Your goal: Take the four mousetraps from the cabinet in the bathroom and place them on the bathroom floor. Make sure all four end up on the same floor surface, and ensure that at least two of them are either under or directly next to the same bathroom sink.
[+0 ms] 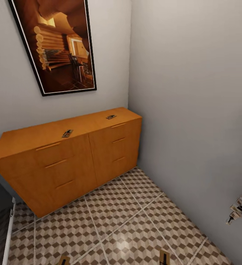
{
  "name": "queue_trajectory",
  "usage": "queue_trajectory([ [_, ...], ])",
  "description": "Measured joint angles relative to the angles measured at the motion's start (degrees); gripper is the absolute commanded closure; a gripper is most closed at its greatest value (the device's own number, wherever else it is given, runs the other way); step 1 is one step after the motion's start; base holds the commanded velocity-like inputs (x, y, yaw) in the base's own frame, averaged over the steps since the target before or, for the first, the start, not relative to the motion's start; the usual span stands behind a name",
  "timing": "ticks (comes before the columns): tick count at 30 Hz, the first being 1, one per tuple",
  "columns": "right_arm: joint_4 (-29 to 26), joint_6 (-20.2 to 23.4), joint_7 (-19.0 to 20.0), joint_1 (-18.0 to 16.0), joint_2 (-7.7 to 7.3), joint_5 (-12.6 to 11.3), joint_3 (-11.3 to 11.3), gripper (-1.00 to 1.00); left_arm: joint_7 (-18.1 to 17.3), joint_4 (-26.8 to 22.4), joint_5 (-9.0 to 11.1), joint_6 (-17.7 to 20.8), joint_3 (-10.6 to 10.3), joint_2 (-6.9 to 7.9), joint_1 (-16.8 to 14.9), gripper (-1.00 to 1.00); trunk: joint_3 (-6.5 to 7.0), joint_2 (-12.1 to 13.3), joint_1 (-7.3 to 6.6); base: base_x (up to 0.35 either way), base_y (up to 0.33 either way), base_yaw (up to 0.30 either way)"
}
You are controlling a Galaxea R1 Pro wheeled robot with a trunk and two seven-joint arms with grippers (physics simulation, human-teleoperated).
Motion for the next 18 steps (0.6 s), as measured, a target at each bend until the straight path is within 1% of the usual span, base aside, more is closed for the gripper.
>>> queue_trajectory([
  [4,-0.01,0.01,0.03,0.01,-0.04,-0.02,0.01,1.00,0.00,0.01,-0.02,0.01,0.00,-0.01,-0.01,1.00,0.02,0.00,0.00,0.000,0.000,-0.163],
  [13,-0.02,0.06,-0.02,0.01,-0.02,-0.02,0.01,1.00,0.00,0.01,-0.01,0.01,0.00,-0.01,0.00,1.00,0.27,0.00,0.00,0.000,0.000,-0.253],
  [18,-0.01,0.02,-0.04,0.01,-0.10,-0.02,0.01,1.00,0.00,0.01,-0.02,0.01,-0.01,-0.60,-0.01,1.00,0.44,0.00,0.00,0.000,0.000,-0.182],
])
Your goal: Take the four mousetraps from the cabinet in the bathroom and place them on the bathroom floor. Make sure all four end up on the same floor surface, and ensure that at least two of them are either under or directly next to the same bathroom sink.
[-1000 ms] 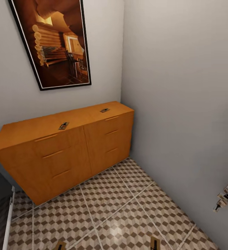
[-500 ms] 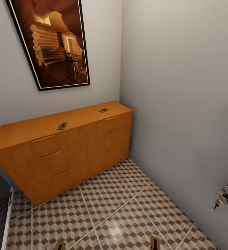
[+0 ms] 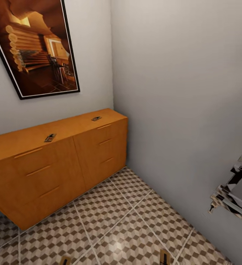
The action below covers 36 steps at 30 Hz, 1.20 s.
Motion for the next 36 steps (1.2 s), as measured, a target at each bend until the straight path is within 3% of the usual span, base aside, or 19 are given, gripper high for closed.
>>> queue_trajectory([
  [36,0.00,0.16,0.00,0.00,0.02,0.00,0.00,1.00,0.00,0.00,0.01,0.08,-0.07,-0.20,0.00,1.00,1.64,0.00,0.00,0.000,0.000,-0.181],
])
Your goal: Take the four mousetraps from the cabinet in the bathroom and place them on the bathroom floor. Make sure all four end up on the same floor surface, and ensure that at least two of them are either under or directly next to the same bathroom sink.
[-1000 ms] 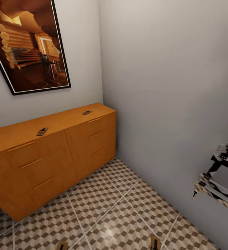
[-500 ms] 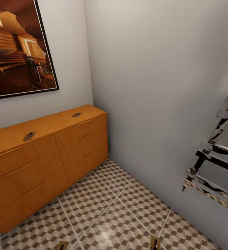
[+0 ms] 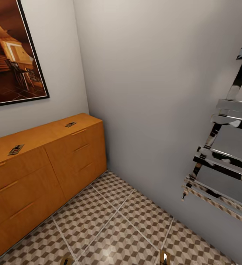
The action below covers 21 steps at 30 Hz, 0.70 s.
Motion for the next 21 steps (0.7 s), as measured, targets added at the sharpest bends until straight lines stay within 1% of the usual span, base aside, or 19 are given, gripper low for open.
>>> queue_trajectory([
  [21,0.00,-0.01,0.08,0.00,-0.03,0.01,0.00,1.00,0.00,0.00,-0.01,0.00,0.00,0.00,0.00,1.00,0.98,0.00,0.00,0.000,0.000,-0.182],
])
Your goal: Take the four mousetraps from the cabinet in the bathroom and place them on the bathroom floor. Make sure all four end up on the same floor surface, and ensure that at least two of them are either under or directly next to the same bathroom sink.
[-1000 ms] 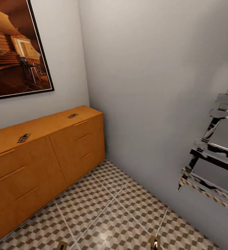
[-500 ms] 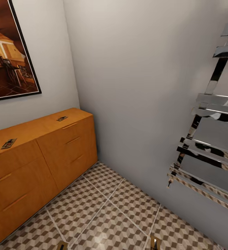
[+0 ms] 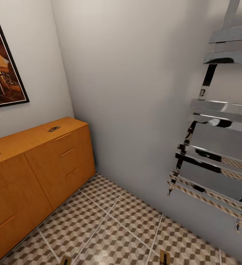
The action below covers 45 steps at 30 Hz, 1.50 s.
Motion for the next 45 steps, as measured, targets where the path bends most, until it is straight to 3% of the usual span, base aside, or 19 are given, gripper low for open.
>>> queue_trajectory([
  [45,0.00,0.01,0.00,0.00,0.00,0.02,0.08,1.00,0.00,0.01,0.00,0.09,0.00,-0.06,0.00,1.00,2.25,0.00,0.00,0.000,0.000,-0.186],
])
